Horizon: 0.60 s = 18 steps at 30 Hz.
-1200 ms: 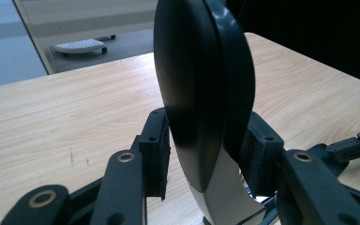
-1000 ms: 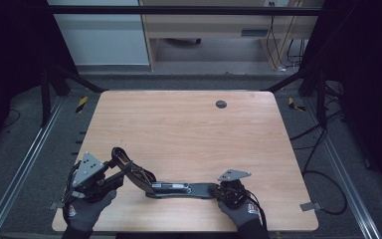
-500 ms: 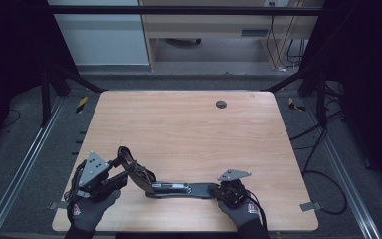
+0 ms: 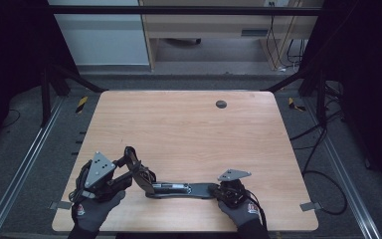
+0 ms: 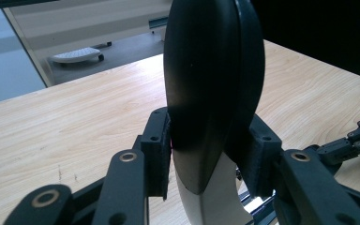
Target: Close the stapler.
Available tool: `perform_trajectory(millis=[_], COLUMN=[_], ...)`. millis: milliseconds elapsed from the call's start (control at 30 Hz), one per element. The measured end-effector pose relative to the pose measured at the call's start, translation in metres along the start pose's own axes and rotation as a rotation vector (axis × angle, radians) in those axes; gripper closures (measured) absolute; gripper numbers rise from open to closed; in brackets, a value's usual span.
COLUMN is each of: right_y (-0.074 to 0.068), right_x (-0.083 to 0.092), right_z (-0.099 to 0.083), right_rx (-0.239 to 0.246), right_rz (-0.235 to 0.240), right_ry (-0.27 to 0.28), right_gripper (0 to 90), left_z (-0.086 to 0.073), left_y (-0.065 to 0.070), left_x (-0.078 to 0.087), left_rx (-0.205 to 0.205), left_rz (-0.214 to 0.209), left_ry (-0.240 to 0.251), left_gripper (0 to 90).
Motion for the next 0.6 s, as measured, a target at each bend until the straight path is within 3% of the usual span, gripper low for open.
perform_trajectory(millis=[600], right_y=[-0.0004], right_x=[0.0000], right_z=[0.0001], right_rx=[-0.008], right_rz=[0.003], right_ry=[-0.001], right_gripper=[90.0], left_z=[0.0027], left_y=[0.0094], left_x=[-0.0035], left_rx=[-0.033], left_rz=[0.010], left_ry=[0.003], left_gripper=[58.8])
Point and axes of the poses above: each handheld gripper's, and its own axes: x roughly backward along the jaws, z roughly out of its top, y roughly to its right, the point moved 6 cm from there along -x, roughly forward along the jaws, and after that the axes turned 2 degrees about z, right-handed, at the moved point
